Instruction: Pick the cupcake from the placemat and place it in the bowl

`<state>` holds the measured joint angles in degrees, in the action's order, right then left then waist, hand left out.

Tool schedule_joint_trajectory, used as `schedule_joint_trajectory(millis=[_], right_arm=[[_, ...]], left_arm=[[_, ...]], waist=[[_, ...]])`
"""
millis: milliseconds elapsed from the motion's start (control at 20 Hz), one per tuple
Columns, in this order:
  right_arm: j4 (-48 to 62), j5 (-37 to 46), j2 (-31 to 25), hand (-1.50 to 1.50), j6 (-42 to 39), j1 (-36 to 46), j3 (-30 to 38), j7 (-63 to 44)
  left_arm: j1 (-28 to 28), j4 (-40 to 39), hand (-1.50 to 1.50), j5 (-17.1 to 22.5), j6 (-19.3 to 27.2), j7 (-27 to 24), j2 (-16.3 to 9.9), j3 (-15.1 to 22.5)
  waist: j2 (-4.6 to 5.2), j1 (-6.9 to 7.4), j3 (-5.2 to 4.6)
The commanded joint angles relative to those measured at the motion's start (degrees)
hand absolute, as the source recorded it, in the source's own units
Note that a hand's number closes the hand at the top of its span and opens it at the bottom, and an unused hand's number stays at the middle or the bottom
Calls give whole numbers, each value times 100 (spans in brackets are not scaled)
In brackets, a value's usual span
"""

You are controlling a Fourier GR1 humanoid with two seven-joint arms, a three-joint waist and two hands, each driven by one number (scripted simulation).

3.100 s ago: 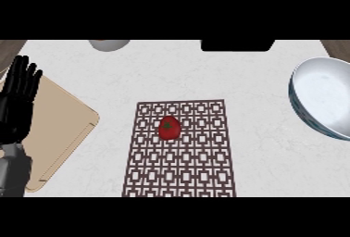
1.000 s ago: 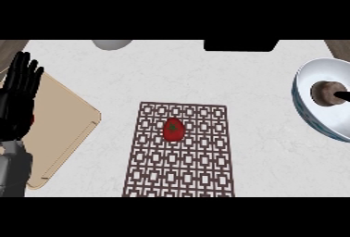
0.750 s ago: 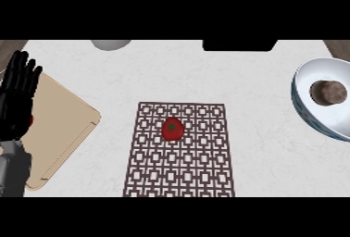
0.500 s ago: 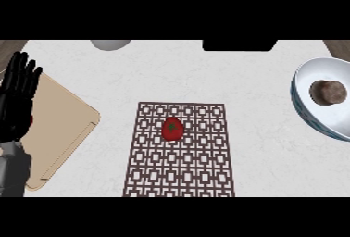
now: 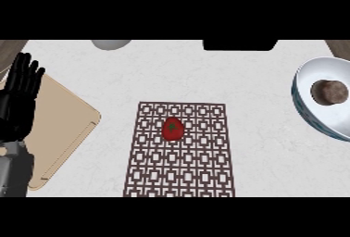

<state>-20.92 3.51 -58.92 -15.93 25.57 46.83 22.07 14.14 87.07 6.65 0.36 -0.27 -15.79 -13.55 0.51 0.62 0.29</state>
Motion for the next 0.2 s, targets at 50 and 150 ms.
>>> schedule_joint_trajectory(millis=[50, 150], right_arm=[[665, -203, -422, -150, -571, -497, 322, 623], [752, -204, -417, -150, -751, -723, 338, 965]], left_arm=[[65, -175, 0, -6, 30, -34, 50, -7], [54, 3, 0, 50, -32, 82, -56, -49]], waist=[[20, -24, 15], [6, -6, 19]])
